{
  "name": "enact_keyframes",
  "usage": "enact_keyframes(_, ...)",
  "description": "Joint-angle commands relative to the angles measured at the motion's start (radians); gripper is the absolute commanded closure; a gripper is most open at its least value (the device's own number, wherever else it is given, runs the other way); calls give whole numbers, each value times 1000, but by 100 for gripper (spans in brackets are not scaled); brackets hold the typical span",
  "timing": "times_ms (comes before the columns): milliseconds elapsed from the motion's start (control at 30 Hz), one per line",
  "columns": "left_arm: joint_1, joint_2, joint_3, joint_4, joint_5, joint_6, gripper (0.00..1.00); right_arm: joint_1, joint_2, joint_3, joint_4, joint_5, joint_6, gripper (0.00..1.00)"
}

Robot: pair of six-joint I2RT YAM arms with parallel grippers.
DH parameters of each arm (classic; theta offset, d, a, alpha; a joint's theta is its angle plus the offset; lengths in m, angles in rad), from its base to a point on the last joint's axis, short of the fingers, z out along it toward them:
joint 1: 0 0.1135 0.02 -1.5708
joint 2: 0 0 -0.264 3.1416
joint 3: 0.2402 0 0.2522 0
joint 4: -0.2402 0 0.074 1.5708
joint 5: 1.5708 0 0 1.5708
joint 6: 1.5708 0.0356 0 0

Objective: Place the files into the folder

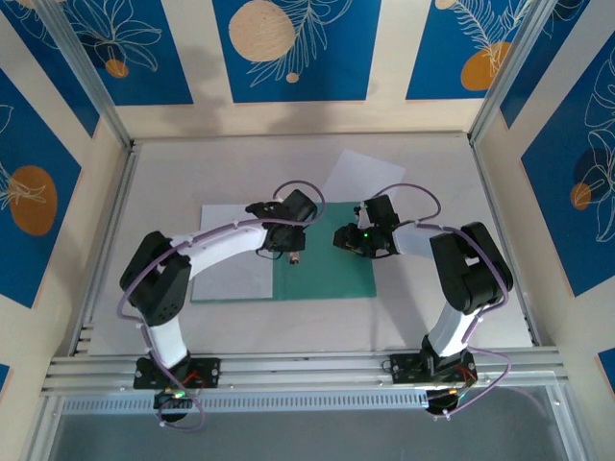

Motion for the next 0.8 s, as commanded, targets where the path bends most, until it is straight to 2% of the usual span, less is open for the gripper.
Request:
enact_keyframes(0, 9, -60, 24, -44, -31, 19, 72, 12, 33, 1, -78, -25, -5, 59)
enact_keyframes(200, 8, -102, -35, -13, -19, 6, 73, 10, 32, 4, -81, -25, -7, 59)
enact_keyframes(467, 10, -132, -160, 46, 52, -8, 85, 9, 41, 12, -87, -27, -8, 59)
enact_keyframes(767, 11, -102, -229, 79, 61, -13, 89, 8, 45, 16, -87, -27, -10, 59)
